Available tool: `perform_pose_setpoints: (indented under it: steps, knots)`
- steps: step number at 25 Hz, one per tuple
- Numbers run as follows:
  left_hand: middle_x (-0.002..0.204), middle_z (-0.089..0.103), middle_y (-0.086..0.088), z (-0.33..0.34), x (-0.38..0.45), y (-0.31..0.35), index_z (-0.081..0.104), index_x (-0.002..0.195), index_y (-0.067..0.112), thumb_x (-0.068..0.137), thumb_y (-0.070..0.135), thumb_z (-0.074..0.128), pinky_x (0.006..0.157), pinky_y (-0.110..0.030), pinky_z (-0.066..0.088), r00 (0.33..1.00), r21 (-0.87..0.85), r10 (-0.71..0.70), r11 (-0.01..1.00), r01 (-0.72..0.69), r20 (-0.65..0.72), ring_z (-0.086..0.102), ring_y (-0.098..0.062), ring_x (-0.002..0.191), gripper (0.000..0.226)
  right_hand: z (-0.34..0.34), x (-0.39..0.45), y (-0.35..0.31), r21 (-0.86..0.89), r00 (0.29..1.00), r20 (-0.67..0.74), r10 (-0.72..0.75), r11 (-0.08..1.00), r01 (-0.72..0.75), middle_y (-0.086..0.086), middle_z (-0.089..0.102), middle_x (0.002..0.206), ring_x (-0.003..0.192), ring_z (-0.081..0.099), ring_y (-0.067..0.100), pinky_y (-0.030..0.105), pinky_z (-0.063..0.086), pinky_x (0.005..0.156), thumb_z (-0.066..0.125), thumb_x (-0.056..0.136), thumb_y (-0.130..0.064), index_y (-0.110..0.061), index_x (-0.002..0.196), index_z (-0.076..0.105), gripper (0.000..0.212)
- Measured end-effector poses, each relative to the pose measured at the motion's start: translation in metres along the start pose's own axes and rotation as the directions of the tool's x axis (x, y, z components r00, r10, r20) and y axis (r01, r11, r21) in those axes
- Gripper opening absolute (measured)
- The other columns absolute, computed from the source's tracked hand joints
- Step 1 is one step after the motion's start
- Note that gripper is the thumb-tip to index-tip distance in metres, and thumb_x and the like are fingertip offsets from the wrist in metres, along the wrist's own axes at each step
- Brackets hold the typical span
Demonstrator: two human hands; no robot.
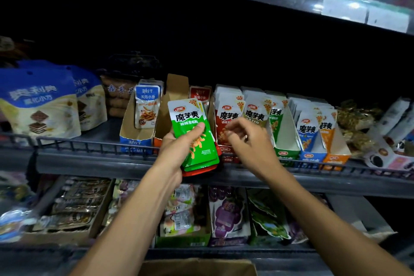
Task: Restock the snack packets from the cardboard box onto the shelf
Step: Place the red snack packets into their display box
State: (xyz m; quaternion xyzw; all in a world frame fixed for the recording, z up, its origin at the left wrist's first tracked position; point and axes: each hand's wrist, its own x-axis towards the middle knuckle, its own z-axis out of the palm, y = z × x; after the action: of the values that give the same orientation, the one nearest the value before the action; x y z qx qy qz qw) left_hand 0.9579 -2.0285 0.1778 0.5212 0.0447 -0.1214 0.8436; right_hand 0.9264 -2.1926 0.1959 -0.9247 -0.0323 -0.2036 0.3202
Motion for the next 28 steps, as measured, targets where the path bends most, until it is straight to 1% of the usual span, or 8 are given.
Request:
perform_pose_setpoints:
  steps: [2,6,11,14,16,22,25,28]
  knots:
    - [0.093,0.078,-0.005,0.003,-0.003,0.0,0.064,0.115,0.014,0.073,0.026,0.085,0.06,-0.03,0.059,1.0,0.0,0.01,1.0,-0.01,0.021,0.076,-0.021,0.079,0.048,-0.005,-0.004,-0.015,0.33,0.982,0.182,0.054,0.937,-0.113,-0.004,0.058,0.103,0.087,0.057,0.015,0.033,0.054,0.08,0.066,0.087,-0.03,-0.025,0.114,0.057,0.03]
    - [0.089,0.078,-0.004,0.008,-0.011,0.0,0.068,0.109,0.015,0.079,0.024,0.08,0.058,-0.03,0.059,0.994,0.015,0.01,1.0,-0.012,0.11,0.075,-0.02,0.075,0.033,0.003,0.001,-0.018,0.239,0.982,0.188,0.007,0.97,-0.052,-0.006,0.048,0.093,0.07,0.045,0.005,0.018,0.044,0.056,0.081,0.074,-0.031,-0.024,0.129,0.047,0.066]
    - [0.098,0.077,-0.01,0.007,-0.01,-0.001,0.067,0.113,0.013,0.09,0.019,0.068,0.066,-0.033,0.06,0.983,0.064,-0.026,0.998,0.015,0.183,0.075,-0.024,0.082,0.024,-0.007,0.005,-0.012,0.508,0.949,0.221,0.223,0.804,-0.308,0.015,0.059,0.088,0.078,0.062,0.019,0.036,0.057,0.066,0.07,0.084,-0.007,-0.012,0.13,0.049,0.052]
    - [0.096,0.077,-0.007,0.009,-0.006,-0.003,0.065,0.115,0.014,0.09,0.014,0.069,0.068,-0.032,0.059,0.975,0.155,-0.009,0.988,-0.026,0.222,0.075,-0.021,0.081,0.025,-0.016,0.007,-0.013,0.535,0.944,0.219,0.247,0.778,-0.328,0.007,0.066,0.077,0.063,0.065,0.006,0.019,0.049,0.053,0.071,0.085,-0.017,-0.006,0.109,0.058,0.029]
    - [0.1,0.077,-0.007,0.013,-0.007,-0.007,0.063,0.118,0.012,0.083,0.014,0.075,0.074,-0.033,0.058,0.957,0.175,0.002,0.983,-0.055,0.291,0.075,-0.022,0.087,0.037,-0.017,0.013,-0.01,0.601,0.95,0.107,0.293,0.742,-0.297,0.0,0.067,0.07,0.06,0.066,0.009,0.025,0.053,0.056,0.072,0.085,-0.016,-0.004,0.103,0.057,0.027]
    - [0.099,0.077,-0.009,0.022,-0.012,-0.012,0.067,0.105,0.011,0.078,-0.001,0.074,0.067,-0.03,0.061,0.943,0.093,-0.005,0.995,-0.027,0.331,0.074,-0.02,0.08,0.03,-0.03,0.025,0.014,0.85,0.82,0.08,0.567,0.391,-0.353,0.015,0.07,0.1,0.083,0.07,0.027,0.046,0.059,0.077,0.063,0.086,0.001,-0.009,0.11,0.049,0.03]
    - [0.098,0.076,-0.011,0.025,-0.009,-0.013,0.069,0.098,0.013,0.081,-0.002,0.072,0.06,-0.029,0.06,0.959,0.056,-0.01,0.998,-0.006,0.283,0.074,-0.019,0.074,0.023,-0.063,0.03,0.029,0.812,0.825,-0.138,0.547,0.54,-0.222,0.009,0.064,0.105,0.081,0.066,0.017,0.024,0.055,0.058,0.058,0.082,0.013,-0.015,0.12,0.042,0.05]
    - [0.099,0.076,-0.012,0.027,-0.006,-0.015,0.068,0.105,0.01,0.08,-0.001,0.073,0.057,-0.027,0.059,0.967,0.065,-0.016,0.998,0.0,0.255,0.074,-0.019,0.073,0.027,-0.113,0.047,0.054,0.634,0.823,-0.405,0.398,0.771,-0.06,-0.001,0.061,0.102,0.08,0.061,0.014,0.026,0.051,0.06,0.053,0.083,0.013,-0.021,0.134,0.041,0.062]
